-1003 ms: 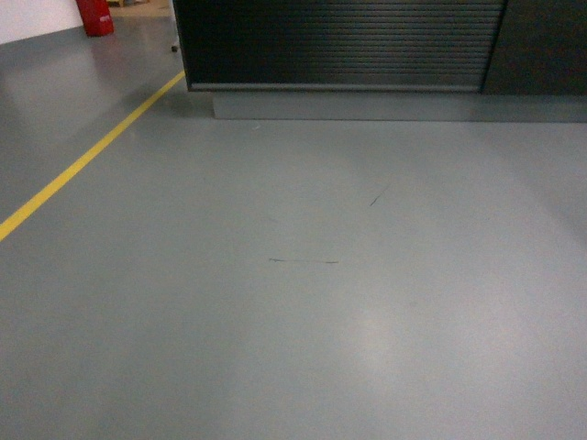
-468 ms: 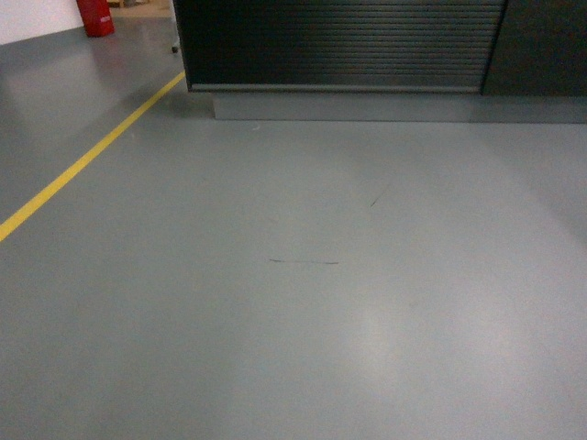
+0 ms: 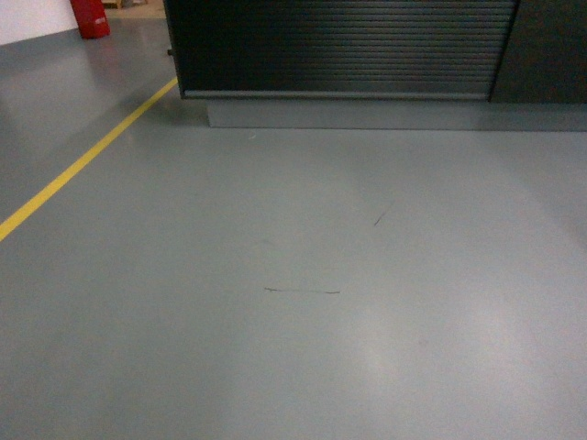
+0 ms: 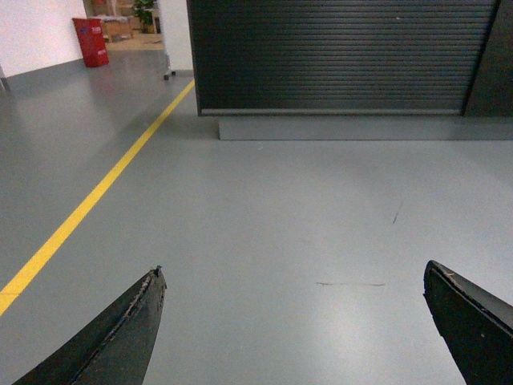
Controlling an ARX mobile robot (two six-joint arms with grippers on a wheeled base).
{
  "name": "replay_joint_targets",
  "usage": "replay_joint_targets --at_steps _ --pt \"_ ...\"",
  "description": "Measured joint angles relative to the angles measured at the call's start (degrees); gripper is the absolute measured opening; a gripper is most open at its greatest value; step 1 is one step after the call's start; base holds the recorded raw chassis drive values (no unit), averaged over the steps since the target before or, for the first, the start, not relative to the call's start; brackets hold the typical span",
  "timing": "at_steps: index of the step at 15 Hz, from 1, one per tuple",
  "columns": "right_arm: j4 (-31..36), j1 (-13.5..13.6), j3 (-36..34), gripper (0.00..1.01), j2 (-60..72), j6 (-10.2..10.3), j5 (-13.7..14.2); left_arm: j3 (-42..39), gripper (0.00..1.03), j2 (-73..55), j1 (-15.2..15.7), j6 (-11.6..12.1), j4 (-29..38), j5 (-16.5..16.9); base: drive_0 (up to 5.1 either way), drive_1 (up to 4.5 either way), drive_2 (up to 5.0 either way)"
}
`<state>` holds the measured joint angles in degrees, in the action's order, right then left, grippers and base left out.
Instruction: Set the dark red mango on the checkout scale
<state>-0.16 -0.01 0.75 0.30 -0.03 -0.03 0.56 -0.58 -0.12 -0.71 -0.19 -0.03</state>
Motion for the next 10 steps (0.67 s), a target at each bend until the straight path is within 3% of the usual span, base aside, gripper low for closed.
replay_joint_targets --at_steps 10 --pt "0.1 0.0 0.0 0.98 0.0 0.0 0.0 0.0 0.98 0.0 0.0 0.1 0.1 0.0 0.0 4.26 -4.2"
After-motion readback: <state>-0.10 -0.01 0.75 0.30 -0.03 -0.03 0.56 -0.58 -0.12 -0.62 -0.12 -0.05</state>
